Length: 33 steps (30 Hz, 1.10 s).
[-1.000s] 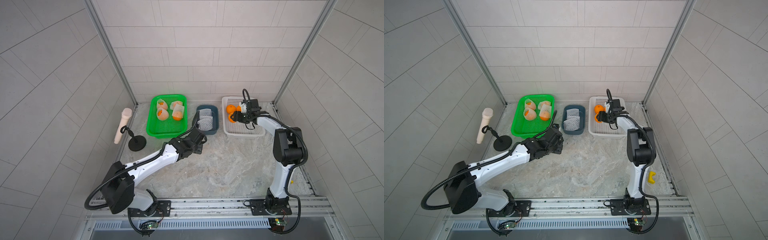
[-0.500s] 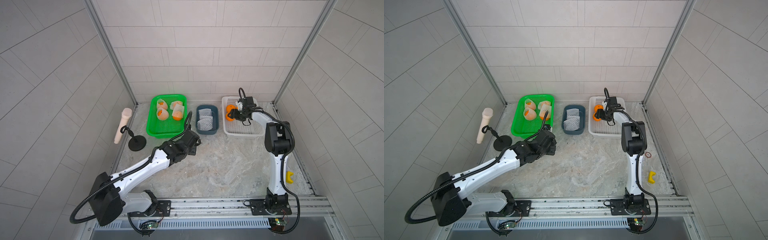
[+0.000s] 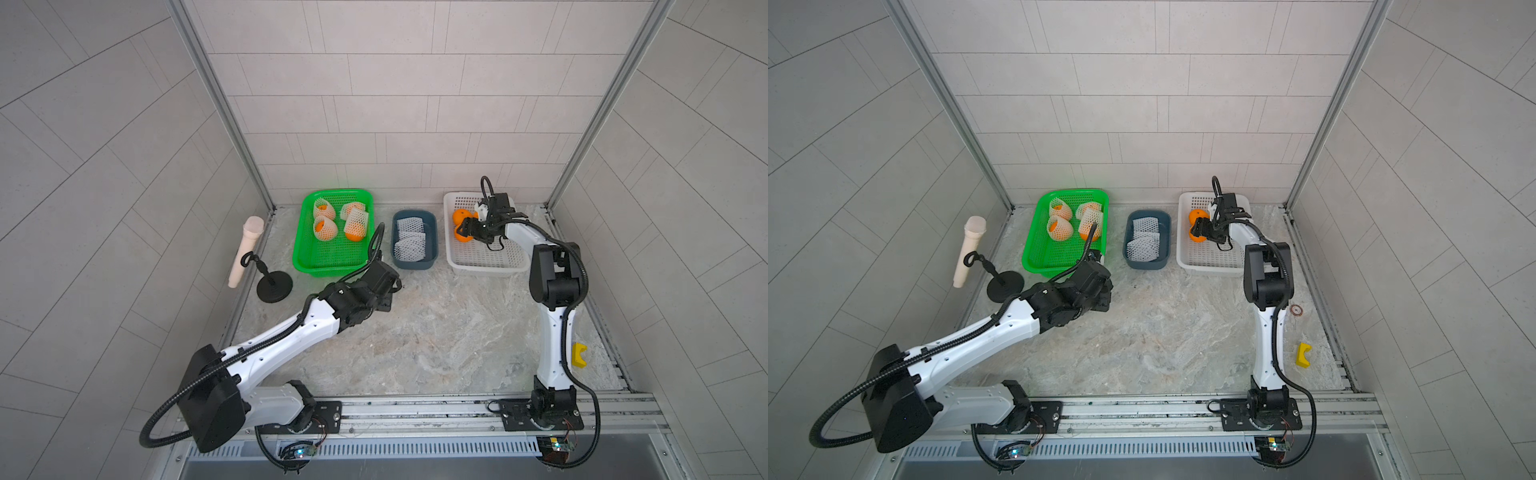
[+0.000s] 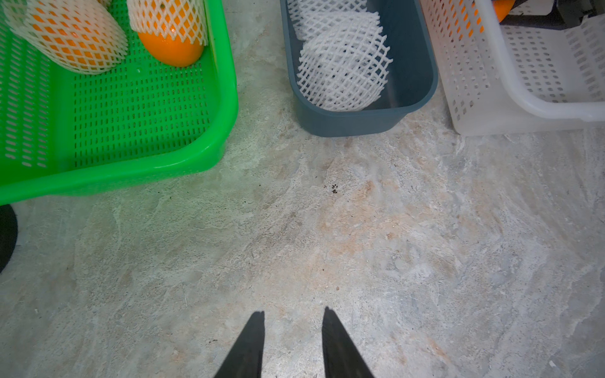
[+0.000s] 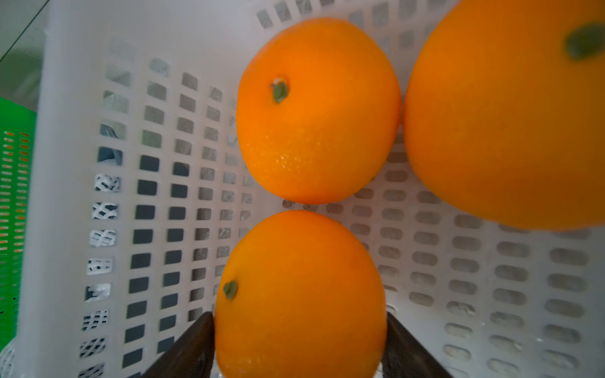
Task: Remove foam nets from oranges
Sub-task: Place the orange in the basket.
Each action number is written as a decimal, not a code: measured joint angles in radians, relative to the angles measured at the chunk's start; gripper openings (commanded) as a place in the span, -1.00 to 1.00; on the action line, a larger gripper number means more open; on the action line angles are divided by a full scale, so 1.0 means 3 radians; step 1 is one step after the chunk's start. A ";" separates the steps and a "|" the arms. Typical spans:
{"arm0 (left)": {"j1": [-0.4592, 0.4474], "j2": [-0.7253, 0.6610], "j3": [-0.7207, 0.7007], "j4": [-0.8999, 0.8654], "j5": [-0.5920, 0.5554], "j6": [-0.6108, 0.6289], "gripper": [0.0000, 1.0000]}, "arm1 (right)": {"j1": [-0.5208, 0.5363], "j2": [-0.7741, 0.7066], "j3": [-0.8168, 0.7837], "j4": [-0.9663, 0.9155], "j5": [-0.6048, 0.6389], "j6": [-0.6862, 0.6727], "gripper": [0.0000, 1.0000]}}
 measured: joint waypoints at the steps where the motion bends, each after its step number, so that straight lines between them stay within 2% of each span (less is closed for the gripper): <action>1: 0.0000 0.0000 0.0000 0.0000 0.0000 0.0000 -0.32 | -0.0008 0.0004 -0.0003 -0.0006 0.0001 0.0000 0.62; 9: 0.0000 0.0000 0.0000 -0.0013 0.0000 0.0000 -0.32 | -0.0031 0.0015 -0.0031 -0.0024 0.0008 0.0000 0.67; 19: 0.0000 0.0000 0.0000 -0.0020 0.0000 0.0000 -0.32 | -0.0036 0.0060 -0.0024 0.0006 -0.0107 0.0098 0.56; 33: 0.0000 0.0000 0.0000 -0.0028 0.0000 0.0000 -0.32 | -0.0036 0.0155 0.0032 0.0229 -0.0242 0.0249 0.56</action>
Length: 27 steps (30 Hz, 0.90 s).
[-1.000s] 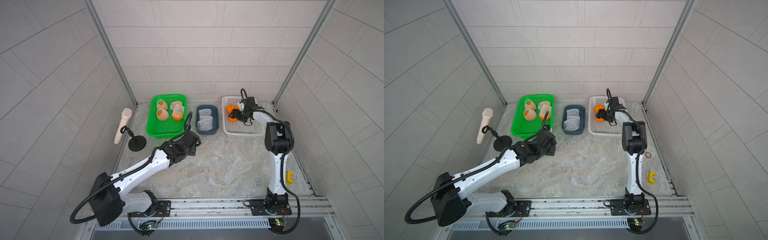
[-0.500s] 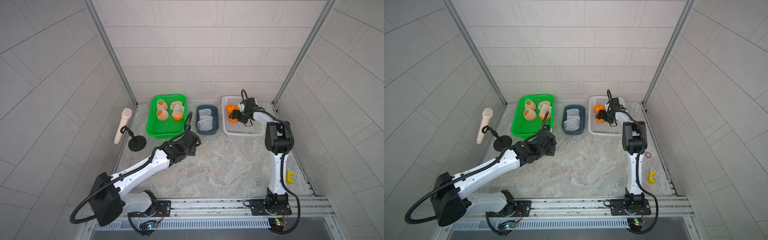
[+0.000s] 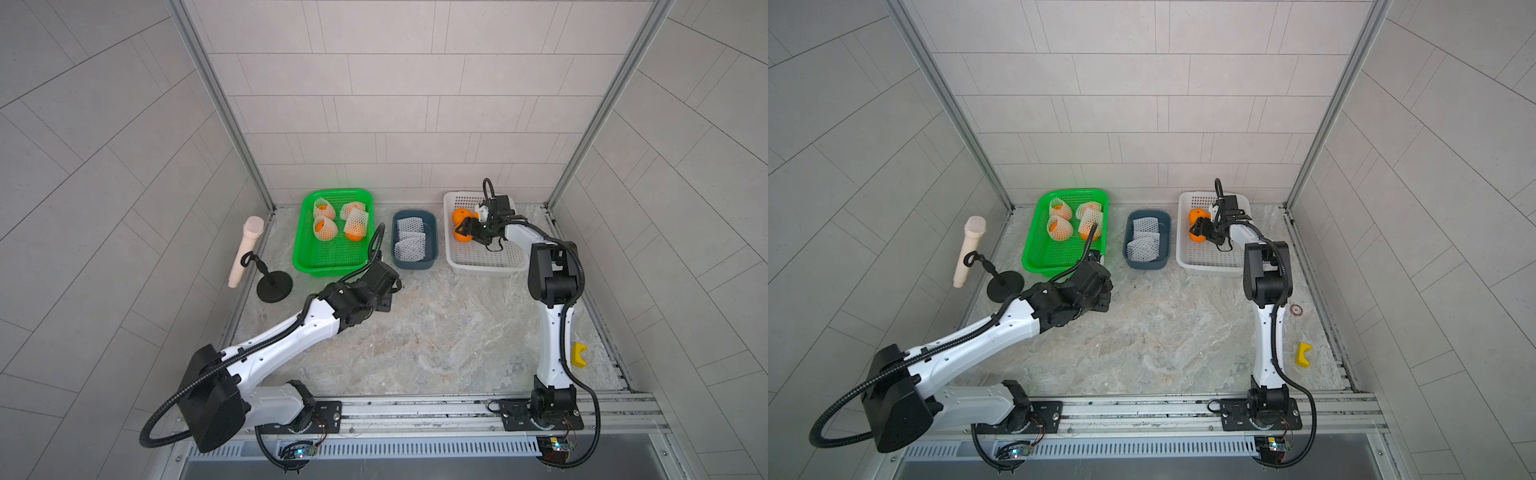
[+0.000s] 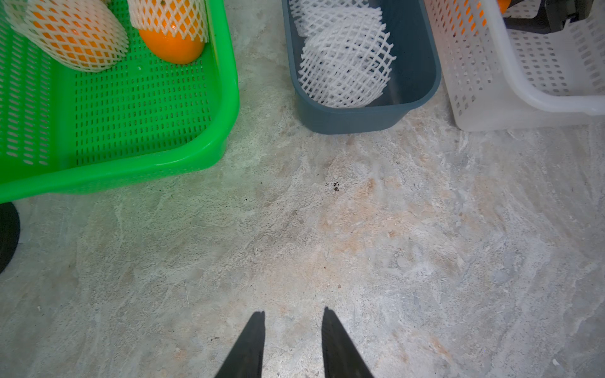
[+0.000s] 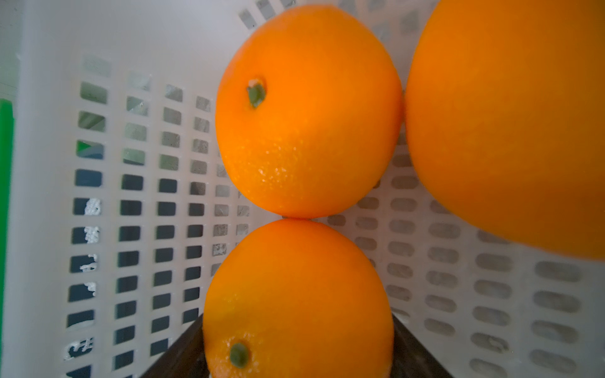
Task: Remove foam nets from oranges
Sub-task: Place the orange in the basket.
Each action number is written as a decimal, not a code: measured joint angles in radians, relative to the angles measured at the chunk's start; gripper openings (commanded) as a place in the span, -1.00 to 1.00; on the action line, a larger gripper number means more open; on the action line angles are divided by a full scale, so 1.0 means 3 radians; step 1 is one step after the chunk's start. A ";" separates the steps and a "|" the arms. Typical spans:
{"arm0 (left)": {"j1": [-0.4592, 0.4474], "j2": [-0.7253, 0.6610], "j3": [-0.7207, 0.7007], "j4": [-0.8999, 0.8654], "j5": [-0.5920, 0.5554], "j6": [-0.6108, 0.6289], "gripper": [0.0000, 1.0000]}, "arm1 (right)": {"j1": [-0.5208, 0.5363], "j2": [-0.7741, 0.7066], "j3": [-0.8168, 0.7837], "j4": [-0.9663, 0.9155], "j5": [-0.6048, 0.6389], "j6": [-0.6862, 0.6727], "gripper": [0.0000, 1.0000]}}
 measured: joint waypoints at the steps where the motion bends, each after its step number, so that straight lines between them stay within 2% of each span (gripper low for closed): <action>1: 0.0000 0.0000 0.0000 0.0000 0.0000 0.0000 -0.33 | 0.0000 0.0010 0.0009 -0.0003 0.0000 0.0000 0.57; 9: -0.0001 0.0000 0.0000 -0.0005 0.0000 -0.0015 -0.32 | 0.0000 0.0028 0.0036 -0.0020 0.0041 -0.0067 0.68; 27: -0.0015 -0.0070 0.0000 -0.0074 -0.0036 -0.0047 -0.01 | -0.0027 -0.0430 -0.0532 0.0046 0.0268 -0.0254 0.78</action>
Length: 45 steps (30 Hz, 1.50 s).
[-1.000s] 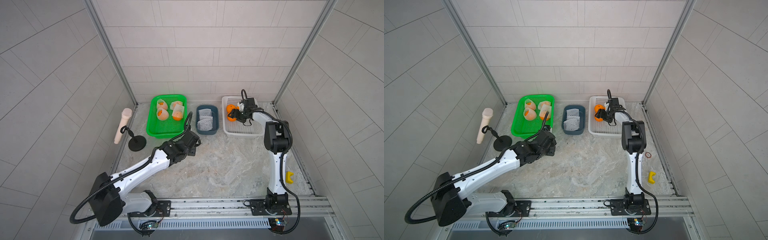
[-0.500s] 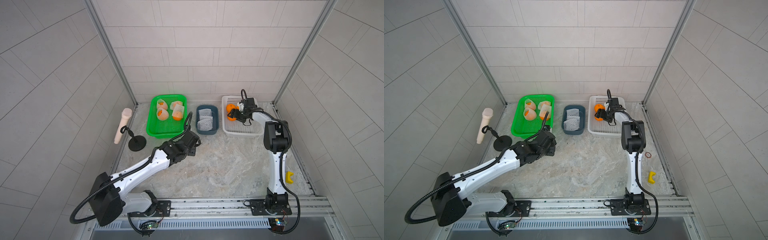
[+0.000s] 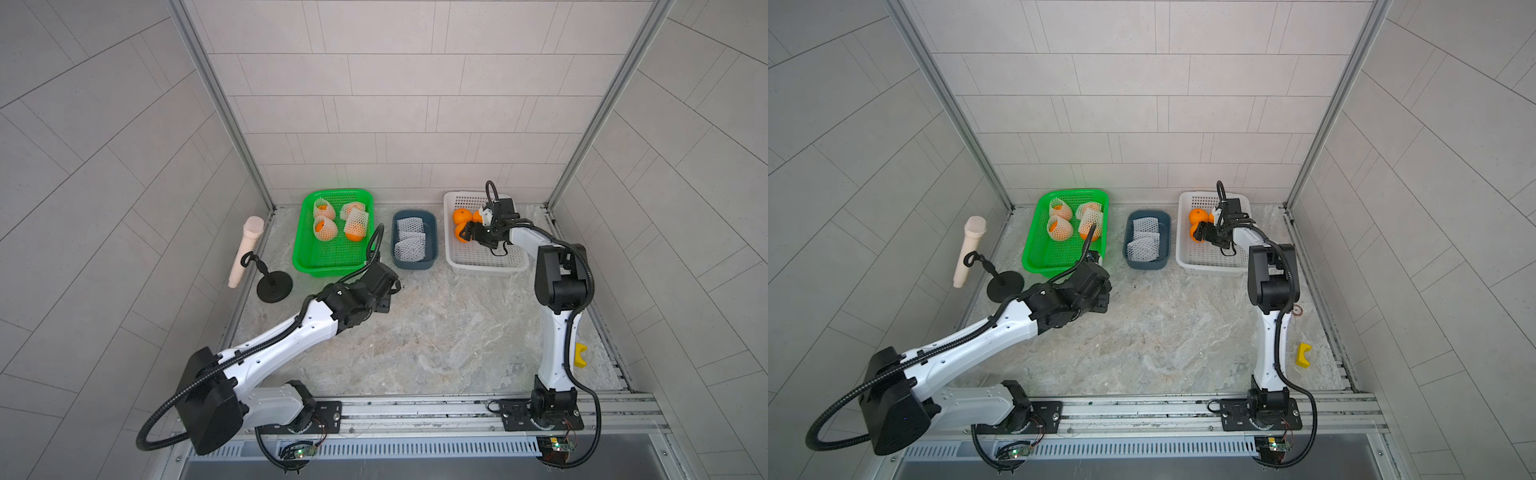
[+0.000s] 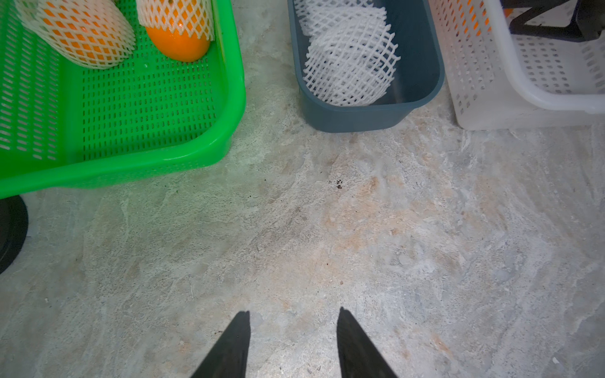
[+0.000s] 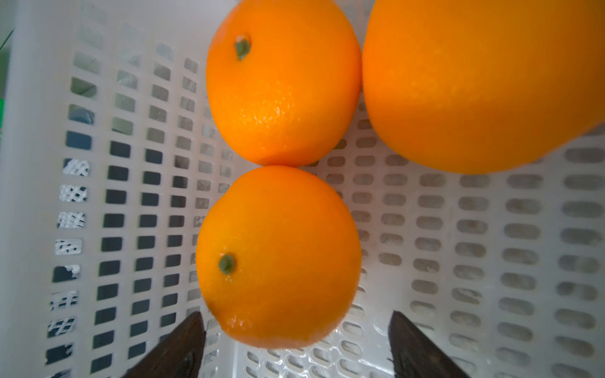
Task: Remove foam nets from oranges
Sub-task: Place the orange in the basket.
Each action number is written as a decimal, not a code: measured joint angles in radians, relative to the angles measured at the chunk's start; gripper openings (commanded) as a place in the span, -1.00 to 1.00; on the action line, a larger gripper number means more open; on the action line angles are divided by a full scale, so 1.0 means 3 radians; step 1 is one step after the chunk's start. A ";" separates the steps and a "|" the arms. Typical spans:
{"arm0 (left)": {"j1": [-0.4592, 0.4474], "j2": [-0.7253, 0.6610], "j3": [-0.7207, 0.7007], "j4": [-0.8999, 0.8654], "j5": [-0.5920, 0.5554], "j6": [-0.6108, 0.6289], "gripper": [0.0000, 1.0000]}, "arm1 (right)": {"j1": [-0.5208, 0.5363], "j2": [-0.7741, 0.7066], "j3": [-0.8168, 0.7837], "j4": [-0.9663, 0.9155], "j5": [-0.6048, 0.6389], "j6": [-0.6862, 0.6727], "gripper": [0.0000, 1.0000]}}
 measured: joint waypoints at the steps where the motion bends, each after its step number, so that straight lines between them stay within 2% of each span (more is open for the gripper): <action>1: 0.0000 -0.0013 0.0000 0.0000 -0.0004 0.0000 0.01 | -0.0005 -0.0033 -0.0033 0.0009 0.0006 -0.0005 0.78; 14: 0.0004 -0.0070 0.0003 0.0000 -0.0301 0.0053 0.14 | -0.0055 -0.0684 -0.0628 0.0116 0.0097 -0.0028 0.76; 26: 0.0210 -0.0023 0.0089 0.0001 -0.0331 0.0156 0.35 | -0.0031 -0.1747 -0.1424 0.0388 -0.0008 0.0039 0.76; 32: 0.0523 0.0070 0.0278 0.0006 -0.0235 0.0263 0.42 | 0.0120 -0.2263 -0.1835 0.0488 0.0003 0.0055 0.76; 37: 0.0985 0.0233 0.0431 0.0055 -0.0004 0.0389 0.44 | 0.0275 -0.2627 -0.2234 0.0495 0.0045 0.0053 0.76; 45: 0.1481 0.0918 0.0975 0.0121 0.0291 0.0570 0.45 | 0.0361 -0.3222 -0.2707 0.0413 0.0140 0.0052 0.76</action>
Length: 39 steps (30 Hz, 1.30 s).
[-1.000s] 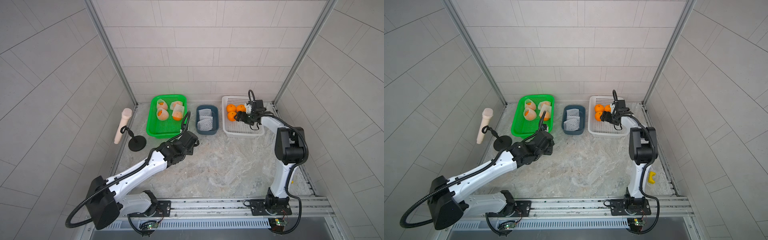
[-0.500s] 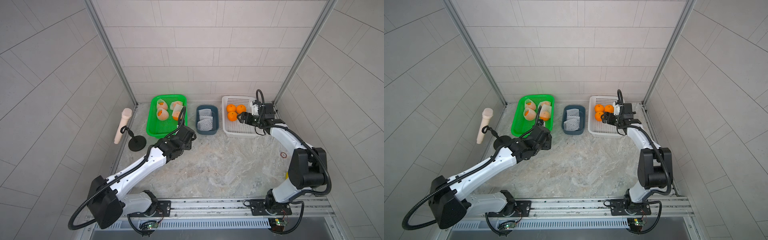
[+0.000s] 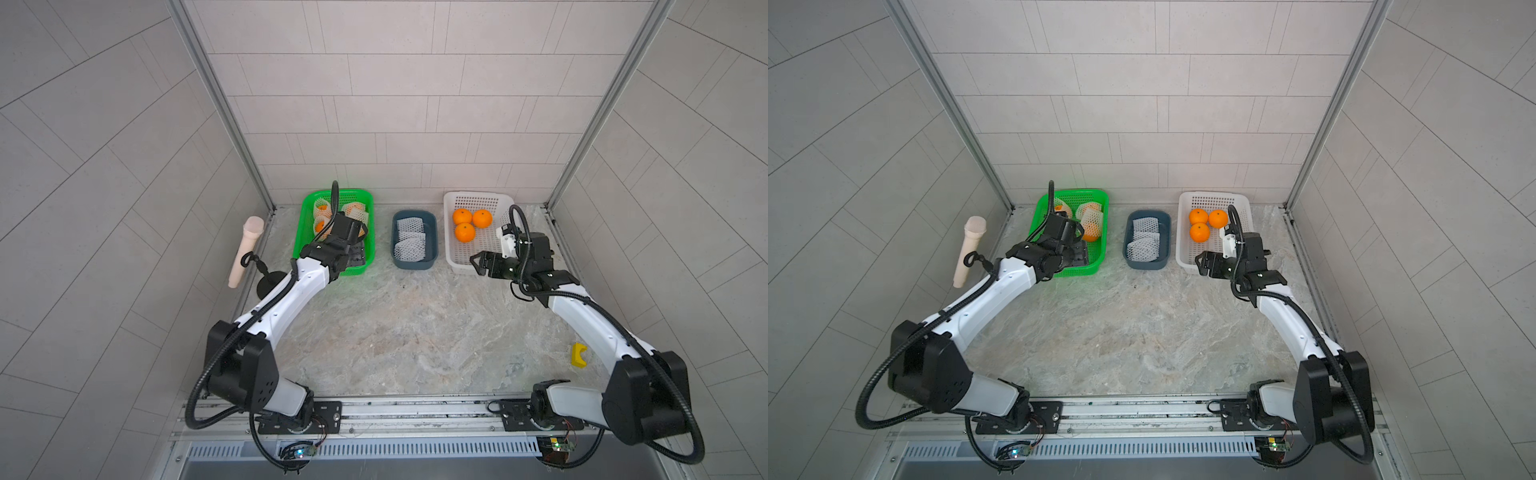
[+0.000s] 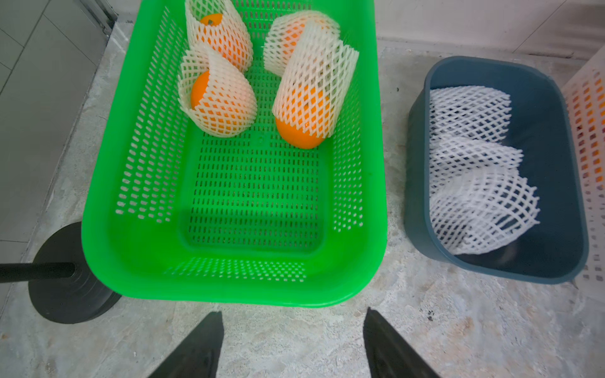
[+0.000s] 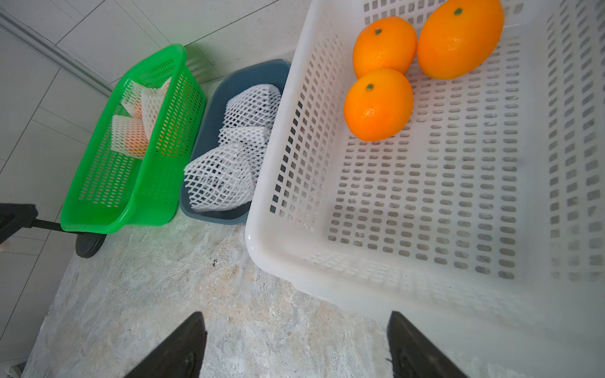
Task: Remove foam nets from oranges
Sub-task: Place the orange in the basket, then pick up the orange from the basket.
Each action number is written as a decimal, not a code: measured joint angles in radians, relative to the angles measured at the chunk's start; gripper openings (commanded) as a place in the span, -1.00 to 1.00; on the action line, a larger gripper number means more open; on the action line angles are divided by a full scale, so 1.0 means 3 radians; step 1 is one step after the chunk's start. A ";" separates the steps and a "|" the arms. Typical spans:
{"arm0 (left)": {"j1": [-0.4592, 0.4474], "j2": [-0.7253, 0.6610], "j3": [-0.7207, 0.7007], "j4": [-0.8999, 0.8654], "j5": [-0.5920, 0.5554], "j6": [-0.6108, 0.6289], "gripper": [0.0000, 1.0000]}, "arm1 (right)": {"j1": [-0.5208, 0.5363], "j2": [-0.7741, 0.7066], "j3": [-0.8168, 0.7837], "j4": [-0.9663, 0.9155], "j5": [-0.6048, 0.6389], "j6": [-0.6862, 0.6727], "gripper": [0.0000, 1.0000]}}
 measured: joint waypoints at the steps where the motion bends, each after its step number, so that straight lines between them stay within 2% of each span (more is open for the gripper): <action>1: 0.0034 0.0085 0.0076 0.0005 0.0020 0.0014 0.45 | 0.0004 -0.0066 -0.0037 -0.0027 0.0008 0.0000 0.76; 12: 0.0367 0.1399 0.1275 0.0107 0.0252 0.0108 0.46 | 0.0050 -0.0529 -0.0381 -0.0346 0.0069 -0.0052 0.77; 21: 0.0500 0.2197 0.2096 0.0134 0.0350 0.0130 0.45 | 0.0053 -0.0568 -0.0412 -0.0434 0.0107 -0.0075 0.76; 27: 0.0532 0.2416 0.2276 0.0132 0.0346 0.0132 0.40 | 0.0053 -0.0568 -0.0412 -0.0464 0.0117 -0.0075 0.76; 39: 0.0537 0.2488 0.2224 0.0139 0.0346 0.0135 0.33 | 0.0053 -0.0568 -0.0412 -0.0468 0.0142 -0.0075 0.76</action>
